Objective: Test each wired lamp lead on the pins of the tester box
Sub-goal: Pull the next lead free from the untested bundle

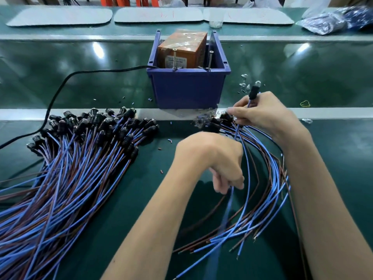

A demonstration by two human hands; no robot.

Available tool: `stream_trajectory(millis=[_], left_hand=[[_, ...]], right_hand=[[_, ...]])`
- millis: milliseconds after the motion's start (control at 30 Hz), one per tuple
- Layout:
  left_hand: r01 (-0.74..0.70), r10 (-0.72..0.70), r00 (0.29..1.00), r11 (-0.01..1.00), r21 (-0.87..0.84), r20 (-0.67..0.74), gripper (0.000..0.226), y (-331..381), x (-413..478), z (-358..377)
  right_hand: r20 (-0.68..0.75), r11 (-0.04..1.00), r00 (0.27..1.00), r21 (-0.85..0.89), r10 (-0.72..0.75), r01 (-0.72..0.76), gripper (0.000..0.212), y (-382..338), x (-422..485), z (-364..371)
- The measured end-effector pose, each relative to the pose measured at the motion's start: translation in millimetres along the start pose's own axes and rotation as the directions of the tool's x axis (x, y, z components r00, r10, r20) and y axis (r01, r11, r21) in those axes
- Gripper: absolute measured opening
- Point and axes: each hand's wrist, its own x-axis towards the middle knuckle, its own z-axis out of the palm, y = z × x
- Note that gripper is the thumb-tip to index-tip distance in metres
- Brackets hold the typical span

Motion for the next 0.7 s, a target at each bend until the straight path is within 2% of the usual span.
stream_trajectory(millis=[133, 233, 300, 367, 433, 467, 500, 567, 600, 633, 700], left_hand=[[-0.05, 0.055, 0.991, 0.998, -0.043, 0.122, 0.03, 23.7, 4.1, 13.4], [-0.108, 0.109, 0.982, 0.994, -0.016, 0.156, 0.035, 38.2, 1.5, 19.1], [-0.147, 0.139, 0.986, 0.986, 0.081, 0.091, 0.036, 37.3, -6.9, 18.8], [-0.146, 0.16, 0.985, 0.971, 0.187, -0.059, 0.035, 21.6, -22.1, 15.3], [-0.016, 0.08, 0.963, 0.97, 0.241, -0.256, 0.03, -6.8, -40.9, 11.1], [0.106, -0.025, 0.925, 0.975, 0.195, -0.378, 0.026, -23.5, -50.6, 8.5], [0.253, -0.157, 0.842, 0.96, 0.121, -0.517, 0.026, -40.8, -59.5, 4.9], [0.54, -0.431, 0.56, 0.838, -0.083, -0.708, 0.038, -73.8, -77.0, -2.8], [0.596, -0.518, 0.447, 0.781, -0.189, -0.729, 0.041, -88.4, -83.9, -5.8], [0.601, -0.57, 0.384, 0.752, -0.271, -0.727, 0.04, -100.7, -89.9, -8.1], [0.586, -0.627, 0.371, 0.731, -0.351, -0.685, 0.033, -116.7, -98.5, -9.4]], right_hand=[[0.114, 0.999, 0.993, -0.026, -0.028, 0.031, 0.016, 3.1, -2.2, 2.4], [0.148, 0.971, 0.987, -0.221, -0.061, 0.093, 0.011, 4.1, -1.1, 5.3], [0.162, 0.91, 0.985, -0.397, -0.061, 0.122, 0.011, 5.9, -0.4, 6.2], [0.177, 0.871, 0.983, -0.475, -0.045, 0.125, 0.011, 8.1, 0.5, 5.9], [0.189, 0.837, 0.982, -0.537, -0.002, 0.105, 0.017, 10.4, 1.0, 4.2], [0.19, 0.816, 0.982, -0.571, 0.022, 0.092, 0.019, 12.2, 1.5, 3.8], [0.183, 0.795, 0.982, -0.602, 0.041, 0.079, 0.018, 13.9, 1.7, 3.4], [0.153, 0.775, 0.987, -0.629, 0.053, 0.056, 0.016, 16.0, 2.5, 4.2], [0.143, 0.778, 0.989, -0.626, 0.047, 0.053, 0.016, 16.2, 2.8, 5.3], [0.137, 0.787, 0.99, -0.615, 0.041, 0.053, 0.019, 15.5, 2.5, 6.5], [0.143, 0.796, 0.989, -0.603, 0.037, 0.057, 0.029, 13.5, 1.8, 8.3]])
